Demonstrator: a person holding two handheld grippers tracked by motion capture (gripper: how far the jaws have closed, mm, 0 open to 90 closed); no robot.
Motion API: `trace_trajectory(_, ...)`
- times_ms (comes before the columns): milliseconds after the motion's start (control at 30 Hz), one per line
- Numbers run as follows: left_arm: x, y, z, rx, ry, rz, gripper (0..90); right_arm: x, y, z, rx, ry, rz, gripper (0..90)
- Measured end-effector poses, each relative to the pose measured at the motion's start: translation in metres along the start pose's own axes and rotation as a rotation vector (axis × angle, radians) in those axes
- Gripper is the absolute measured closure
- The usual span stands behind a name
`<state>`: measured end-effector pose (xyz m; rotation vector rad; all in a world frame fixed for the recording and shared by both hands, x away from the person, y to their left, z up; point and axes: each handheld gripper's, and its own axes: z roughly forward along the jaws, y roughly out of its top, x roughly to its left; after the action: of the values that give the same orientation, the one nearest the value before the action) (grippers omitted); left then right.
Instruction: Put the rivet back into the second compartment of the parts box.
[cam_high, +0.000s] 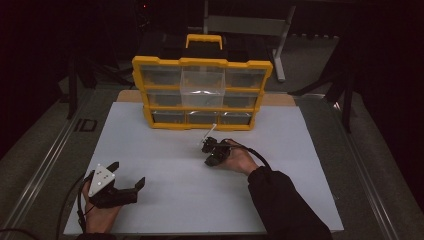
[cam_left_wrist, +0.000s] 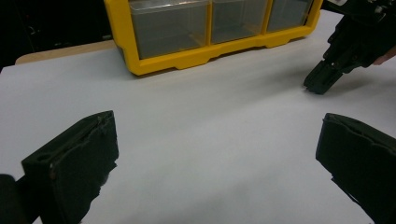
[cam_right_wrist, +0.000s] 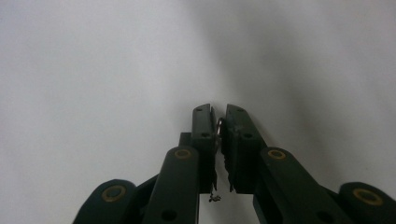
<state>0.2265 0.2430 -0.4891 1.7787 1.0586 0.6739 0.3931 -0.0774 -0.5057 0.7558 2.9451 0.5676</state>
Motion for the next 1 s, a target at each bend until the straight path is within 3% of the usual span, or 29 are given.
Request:
trace_trajectory(267,0.000,0.000,0.001,0.000,-0.001,-0.001,0.0,-0.003,-0.004,-0.006,-0.029,0.043,0.016,83.0)
trace_trajectory(600,-0.001,0.000,0.001,-0.001,-0.004,0.000,0.0,0.000,-0.003,-0.028,-0.056,0.037,-0.023,83.0)
trace_trajectory(1000,-0.001,0.000,0.001,0.003,-0.004,0.004,0.0,-0.005,-0.007,-0.058,-0.086,0.030,-0.028,83.0)
